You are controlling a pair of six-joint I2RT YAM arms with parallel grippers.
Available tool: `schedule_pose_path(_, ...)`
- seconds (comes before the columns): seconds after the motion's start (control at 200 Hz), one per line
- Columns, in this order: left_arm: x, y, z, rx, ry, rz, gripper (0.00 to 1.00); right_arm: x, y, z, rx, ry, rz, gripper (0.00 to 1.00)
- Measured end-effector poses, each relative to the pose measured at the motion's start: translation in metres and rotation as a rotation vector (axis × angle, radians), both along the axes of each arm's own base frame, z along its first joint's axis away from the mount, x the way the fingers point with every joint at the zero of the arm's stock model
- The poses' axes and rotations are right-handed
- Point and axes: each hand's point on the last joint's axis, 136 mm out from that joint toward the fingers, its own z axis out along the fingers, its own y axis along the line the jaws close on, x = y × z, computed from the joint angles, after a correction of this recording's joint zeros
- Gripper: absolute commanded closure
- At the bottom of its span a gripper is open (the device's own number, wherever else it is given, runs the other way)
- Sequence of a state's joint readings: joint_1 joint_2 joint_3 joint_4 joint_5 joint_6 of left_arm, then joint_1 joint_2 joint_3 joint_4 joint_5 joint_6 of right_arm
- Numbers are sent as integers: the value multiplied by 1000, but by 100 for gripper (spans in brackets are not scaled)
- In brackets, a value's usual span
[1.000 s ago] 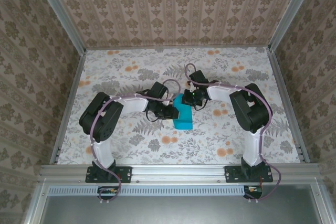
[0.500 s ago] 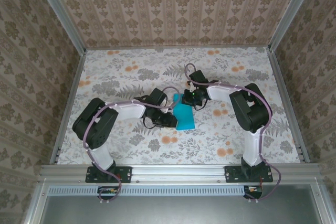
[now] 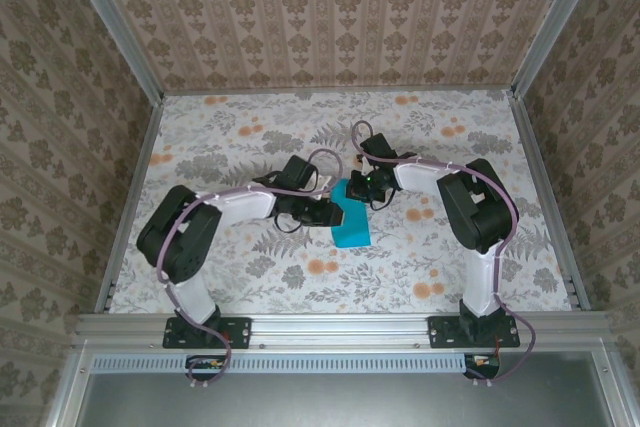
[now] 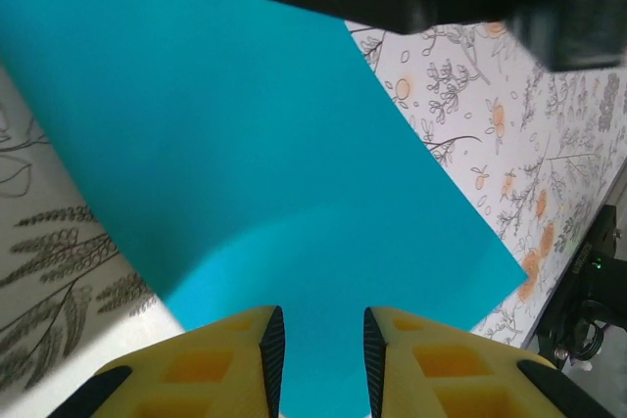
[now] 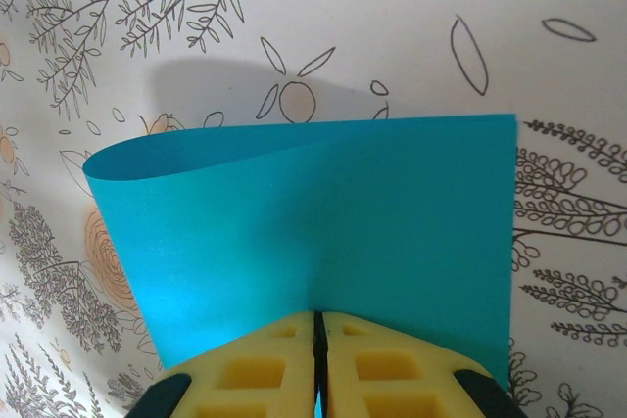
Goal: Fold a paper plane with a square sheet of paper (fold left side to right side)
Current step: First fold the square sheet of paper in half at the center of the table.
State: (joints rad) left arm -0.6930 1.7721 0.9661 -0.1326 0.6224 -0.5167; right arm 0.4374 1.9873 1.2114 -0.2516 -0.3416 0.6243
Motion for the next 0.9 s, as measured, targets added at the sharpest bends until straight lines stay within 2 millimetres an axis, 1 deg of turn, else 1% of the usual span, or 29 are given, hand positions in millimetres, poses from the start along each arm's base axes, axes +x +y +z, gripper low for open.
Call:
schedule_pose_path(0.125, -2, -4, -14, 11, 36, -13, 70, 0, 0, 0, 0, 0, 0, 89)
schedule_pose_path(0.27, -7, -7, -22, 18, 62, -28, 70, 0, 0, 0, 0, 0, 0, 89)
schedule_pose_path(0.44, -10, -7, -23, 14, 72, -34, 72, 0, 0, 0, 0, 1, 0, 89)
schedule_pose_path(0.545, -16, -4, -28, 23, 85, -42, 72, 0, 0, 0, -1, 1, 0, 89)
schedule_pose_path(0.625, -19, -2, -27, 22, 83, -46, 74, 0, 0, 0, -1, 2, 0, 89)
schedule_pose_path(0.9, -44, 7, -29, 33, 110, -78, 75, 0, 0, 0, -2, 1, 0, 89)
